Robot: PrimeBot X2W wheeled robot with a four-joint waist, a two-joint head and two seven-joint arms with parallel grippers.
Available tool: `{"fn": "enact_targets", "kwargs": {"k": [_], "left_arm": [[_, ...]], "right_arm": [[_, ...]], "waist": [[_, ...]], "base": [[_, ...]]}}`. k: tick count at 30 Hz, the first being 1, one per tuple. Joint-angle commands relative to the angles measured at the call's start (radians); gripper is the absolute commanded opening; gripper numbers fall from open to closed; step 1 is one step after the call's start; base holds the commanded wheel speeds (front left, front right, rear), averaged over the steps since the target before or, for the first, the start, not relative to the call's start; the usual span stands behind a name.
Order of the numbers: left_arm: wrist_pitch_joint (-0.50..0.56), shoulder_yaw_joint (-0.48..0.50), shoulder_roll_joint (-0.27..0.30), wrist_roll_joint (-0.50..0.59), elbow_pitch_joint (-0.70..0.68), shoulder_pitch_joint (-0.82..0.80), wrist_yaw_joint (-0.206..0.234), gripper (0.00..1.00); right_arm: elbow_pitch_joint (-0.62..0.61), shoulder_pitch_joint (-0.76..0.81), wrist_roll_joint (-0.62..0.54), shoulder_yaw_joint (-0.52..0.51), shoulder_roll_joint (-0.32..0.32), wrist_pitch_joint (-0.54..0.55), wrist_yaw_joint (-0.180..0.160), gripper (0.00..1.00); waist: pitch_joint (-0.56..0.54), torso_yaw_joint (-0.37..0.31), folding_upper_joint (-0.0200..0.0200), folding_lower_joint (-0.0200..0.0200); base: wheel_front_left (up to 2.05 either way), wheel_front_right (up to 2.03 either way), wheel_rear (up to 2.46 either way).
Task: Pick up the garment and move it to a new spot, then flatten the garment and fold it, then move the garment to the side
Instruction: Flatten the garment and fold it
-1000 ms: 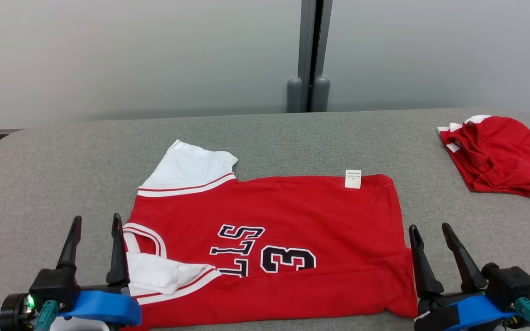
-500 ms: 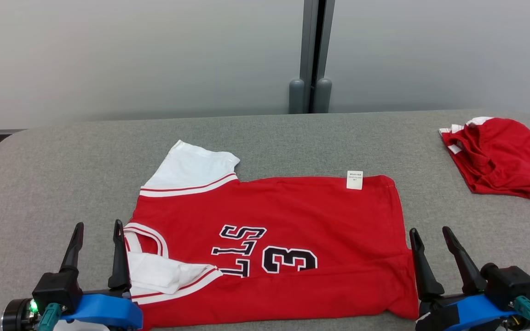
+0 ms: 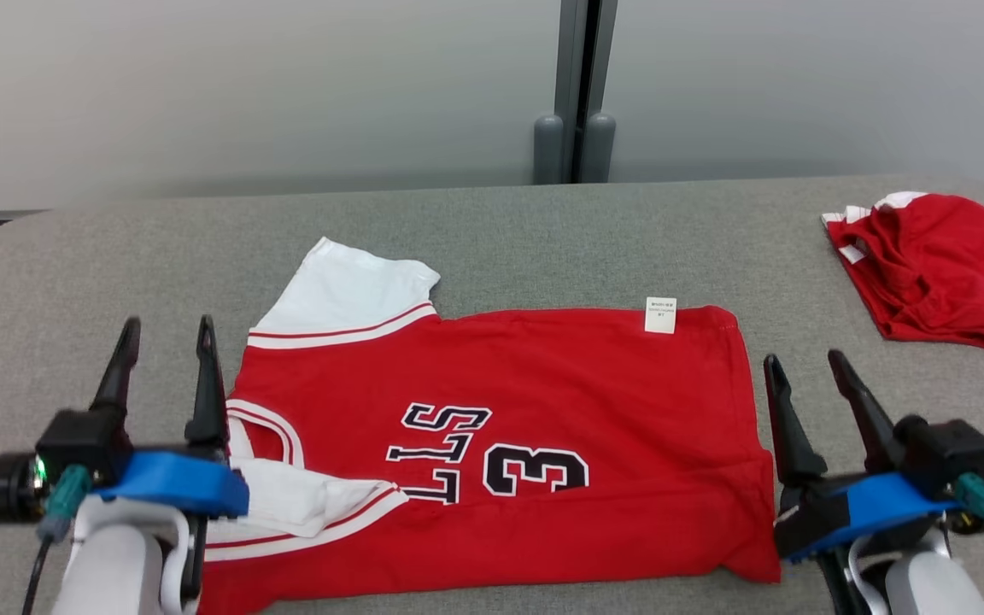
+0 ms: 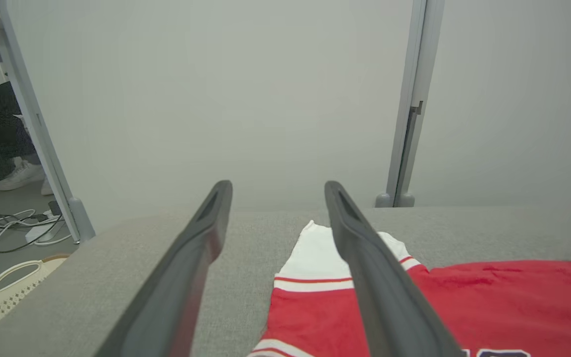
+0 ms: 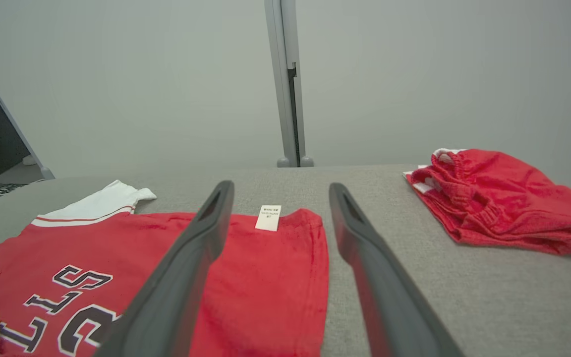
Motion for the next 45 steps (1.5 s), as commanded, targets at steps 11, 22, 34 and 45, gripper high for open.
{"fn": "enact_targets", "kwargs": {"k": [11,22,34,45], "left_arm": [[0.083,-0.123,0.105,-0.04,0.115,-0.451,-0.058,1.0],[0.216,-0.418,0.248,-0.251,0.313,-0.749,-0.057,1.0],[0.276,-0.576,0.318,-0.422,0.528,-0.828,-0.058,1.0],[0.272,-0.646,0.325,-0.484,0.656,-0.851,-0.057,1.0]], "right_arm": [[0.033,-0.291,-0.045,0.029,-0.064,0.122,0.001,1.0],[0.091,-0.442,-0.014,0.095,-0.091,0.198,0.001,1.0],[0.124,-0.505,0.001,0.139,-0.078,0.178,0.001,1.0],[0.145,-0.526,0.007,0.159,-0.069,0.172,0.001,1.0]], "waist": [[0.187,-0.041,0.0,0.0],[0.351,-0.104,0.0,0.0],[0.435,-0.173,0.0,0.0],[0.466,-0.189,0.0,0.0]], "base": [[0.0,0.0,0.0],[0.0,0.0,0.0],[0.0,0.0,0.0],[0.0,0.0,0.0]]}}
